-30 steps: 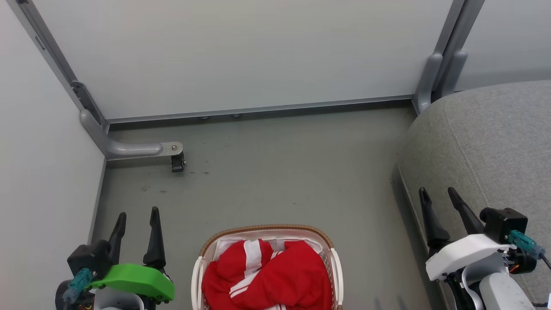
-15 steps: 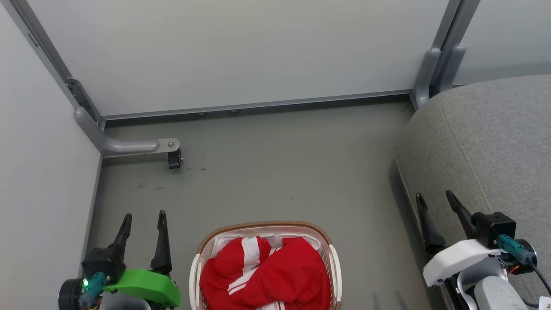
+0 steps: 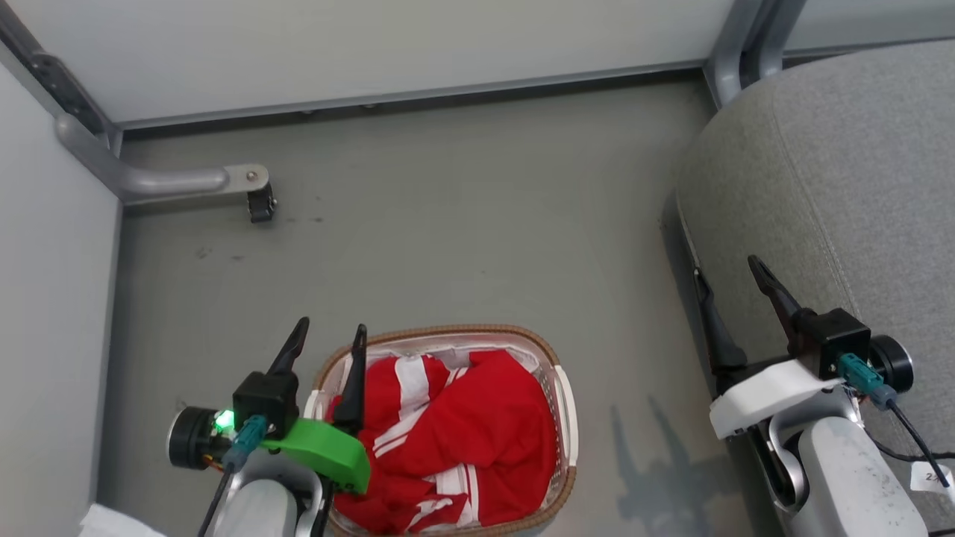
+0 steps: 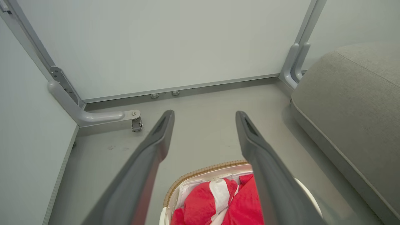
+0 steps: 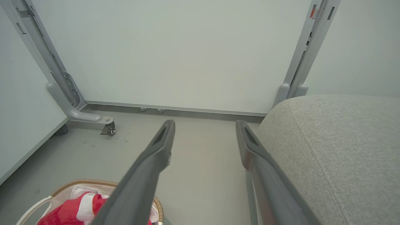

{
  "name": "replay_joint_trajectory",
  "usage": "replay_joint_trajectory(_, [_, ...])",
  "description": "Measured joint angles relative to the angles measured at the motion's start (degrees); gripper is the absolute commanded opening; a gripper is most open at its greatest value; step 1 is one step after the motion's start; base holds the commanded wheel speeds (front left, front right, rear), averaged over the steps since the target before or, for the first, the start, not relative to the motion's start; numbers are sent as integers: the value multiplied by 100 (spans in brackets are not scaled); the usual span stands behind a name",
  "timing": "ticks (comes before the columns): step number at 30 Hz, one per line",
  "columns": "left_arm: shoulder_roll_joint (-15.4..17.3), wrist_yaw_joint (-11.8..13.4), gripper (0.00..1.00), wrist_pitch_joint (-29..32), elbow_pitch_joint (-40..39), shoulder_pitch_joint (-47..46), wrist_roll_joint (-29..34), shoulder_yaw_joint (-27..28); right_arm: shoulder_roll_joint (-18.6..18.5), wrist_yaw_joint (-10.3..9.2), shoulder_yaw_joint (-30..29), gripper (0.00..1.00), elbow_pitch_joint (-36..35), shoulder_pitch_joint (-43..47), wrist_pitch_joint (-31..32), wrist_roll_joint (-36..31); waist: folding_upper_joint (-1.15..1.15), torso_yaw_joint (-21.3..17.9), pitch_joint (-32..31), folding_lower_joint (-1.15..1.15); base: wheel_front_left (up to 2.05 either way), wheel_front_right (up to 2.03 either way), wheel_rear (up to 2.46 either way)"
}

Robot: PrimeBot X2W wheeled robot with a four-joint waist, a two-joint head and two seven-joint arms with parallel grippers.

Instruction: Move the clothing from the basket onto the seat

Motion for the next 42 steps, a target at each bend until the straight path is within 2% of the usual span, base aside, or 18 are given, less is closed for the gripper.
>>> replay_joint_trajectory(7, [134,-12,100,-77,647,-739,181,-657,24,0,34,100,-91,-316,-73,-232,0,-206,727,0,0,0,0])
replay_joint_trajectory(17, [445,-14,100,-83,1856,-1602,174,-1163,68,1,25,100,-174,-612,-74,-233,0,-509,1777,1,0,0,0])
replay_joint_trajectory(22, [573,-15,100,-83,2282,-2037,192,-1302,107,1,-30,100,-216,-719,-74,-201,0,-633,2255,1,0,0,0])
replay_joint_trajectory(37, [627,-9,100,-83,3721,-3131,391,-1694,163,1,-165,100,-402,-781,-74,-51,0,-804,3341,1,0,0,0])
replay_joint_trajectory(42, [651,116,100,-83,4006,-3457,487,-1784,169,1,-138,100,-435,-786,-74,-42,0,-803,3569,1,0,0,0])
